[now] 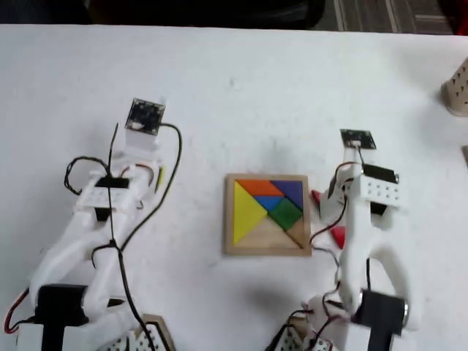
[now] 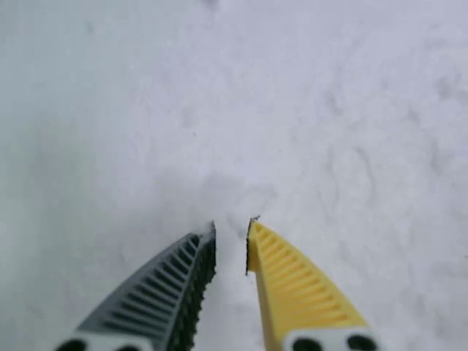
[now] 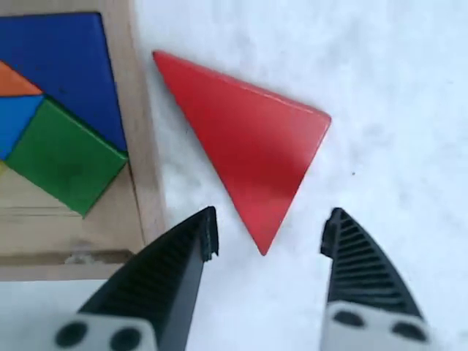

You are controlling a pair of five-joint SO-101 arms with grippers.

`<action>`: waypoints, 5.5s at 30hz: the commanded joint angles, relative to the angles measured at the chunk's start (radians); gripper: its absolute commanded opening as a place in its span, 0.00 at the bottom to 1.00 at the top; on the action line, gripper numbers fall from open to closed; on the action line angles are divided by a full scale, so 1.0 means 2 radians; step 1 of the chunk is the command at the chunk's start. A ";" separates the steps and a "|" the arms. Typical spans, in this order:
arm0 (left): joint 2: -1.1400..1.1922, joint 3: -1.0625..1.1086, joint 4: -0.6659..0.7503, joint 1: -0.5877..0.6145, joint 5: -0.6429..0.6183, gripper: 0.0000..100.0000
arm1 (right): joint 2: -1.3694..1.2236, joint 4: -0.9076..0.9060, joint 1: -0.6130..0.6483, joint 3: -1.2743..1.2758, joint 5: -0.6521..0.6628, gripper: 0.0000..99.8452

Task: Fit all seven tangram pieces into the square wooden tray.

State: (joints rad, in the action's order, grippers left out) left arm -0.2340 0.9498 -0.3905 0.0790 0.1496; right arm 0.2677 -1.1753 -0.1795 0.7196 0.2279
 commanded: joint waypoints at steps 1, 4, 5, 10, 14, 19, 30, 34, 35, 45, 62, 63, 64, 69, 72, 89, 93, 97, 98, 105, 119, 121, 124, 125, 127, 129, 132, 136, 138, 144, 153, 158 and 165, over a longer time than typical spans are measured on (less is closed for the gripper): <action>-0.007 -0.003 0.012 -0.011 0.005 0.11 | 0.058 0.012 0.029 0.004 -0.005 0.06; -0.007 -0.002 0.012 -0.011 0.005 0.11 | 0.071 0.047 0.036 0.025 -0.007 0.05; -0.007 -0.002 0.012 -0.011 0.005 0.11 | 0.071 0.049 0.039 0.031 -0.008 0.06; -0.007 -0.002 0.012 -0.011 0.005 0.11 | 0.070 0.049 0.065 0.068 -0.009 0.02; -0.007 -0.002 0.012 -0.011 0.005 0.11 | 0.070 0.061 0.075 0.104 -0.005 0.01; -0.007 -0.002 0.012 -0.011 0.005 0.11 | 0.069 0.110 0.046 0.144 -0.004 0.01; -0.007 -0.002 0.012 -0.011 0.005 0.11 | -0.018 0.147 -0.057 0.116 0.104 0.01; -0.007 -0.002 0.012 -0.011 0.005 0.11 | -0.077 0.140 -0.096 0.041 0.105 0.01; -0.007 -0.002 0.012 -0.011 0.005 0.11 | -0.090 0.140 -0.106 0.023 0.105 0.01; -0.007 -0.002 0.012 -0.011 0.005 0.11 | -0.280 0.137 -0.142 -0.229 0.104 0.01; -0.007 -0.002 0.012 -0.011 0.005 0.11 | -0.415 -0.272 -0.058 -0.671 -0.131 0.01; -0.007 -0.002 0.012 -0.011 0.005 0.11 | -0.412 -0.272 -0.049 -0.660 -0.152 0.01; -0.007 -0.002 0.012 -0.011 0.005 0.11 | -0.410 -0.272 -0.042 -0.644 -0.168 0.01; -0.007 -0.002 0.012 -0.011 0.005 0.11 | -0.369 -0.247 -0.017 -0.563 -0.199 0.01; -0.007 -0.002 0.012 -0.011 0.005 0.11 | -0.320 -0.213 -0.017 -0.496 -0.201 0.01; -0.007 -0.003 0.013 -0.011 0.005 0.11 | -0.244 -0.033 0.008 -0.314 -0.418 0.13; -0.007 -0.003 0.013 -0.011 0.005 0.11 | -0.283 -0.026 0.010 -0.334 -0.480 0.23; -0.007 -0.003 0.013 -0.011 0.005 0.11 | -0.340 -0.030 0.030 -0.381 -0.491 0.24; -0.007 -0.003 0.013 -0.011 0.005 0.11 | -0.352 -0.033 0.034 -0.394 -0.491 0.24; -0.007 -0.002 0.013 -0.012 0.005 0.11 | -0.403 -0.072 0.040 -0.488 -0.471 0.31; -0.007 -0.002 0.013 -0.012 0.005 0.11 | -0.409 -0.030 0.028 -0.494 -0.498 0.40; -0.007 -0.002 0.013 -0.012 0.005 0.11 | -0.409 -0.022 0.027 -0.494 -0.497 0.40; -0.007 -0.002 0.013 -0.012 0.005 0.11 | -0.409 -0.022 0.027 -0.491 -0.498 0.40; -0.007 -0.002 0.013 -0.012 0.005 0.11 | -0.410 -0.022 0.027 -0.489 -0.499 0.40; -0.007 -0.002 0.013 -0.012 0.005 0.11 | -0.423 -0.022 0.028 -0.489 -0.499 0.40; -0.007 -0.002 0.013 -0.016 0.005 0.11 | -0.445 -0.021 0.026 -0.503 -0.497 0.40; -0.007 -0.002 0.013 -0.016 0.005 0.11 | -0.490 -0.022 0.024 -0.527 -0.489 0.40; -0.007 -0.002 0.012 -0.016 0.005 0.11 | -0.526 -0.033 0.024 -0.576 -0.476 0.40; -0.007 -0.002 0.012 -0.016 0.005 0.11 | -0.527 -0.050 0.023 -0.593 -0.476 0.40; -0.007 -0.002 0.012 -0.016 0.005 0.11 | -0.523 -0.099 0.027 -0.596 -0.479 0.40; -0.007 -0.002 0.012 -0.016 0.005 0.11 | -0.527 -0.120 0.034 -0.595 -0.476 0.35; -0.007 -0.002 0.012 -0.016 0.005 0.11 | -0.527 -0.108 0.031 -0.599 -0.447 0.21; -0.007 -0.002 0.011 -0.016 0.005 0.11 | -0.522 -0.096 0.016 -0.598 -0.390 0.19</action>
State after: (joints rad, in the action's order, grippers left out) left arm -0.2340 0.9498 -0.3905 0.0760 0.1496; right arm -0.7818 -1.3978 -0.1366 -0.4618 -0.5884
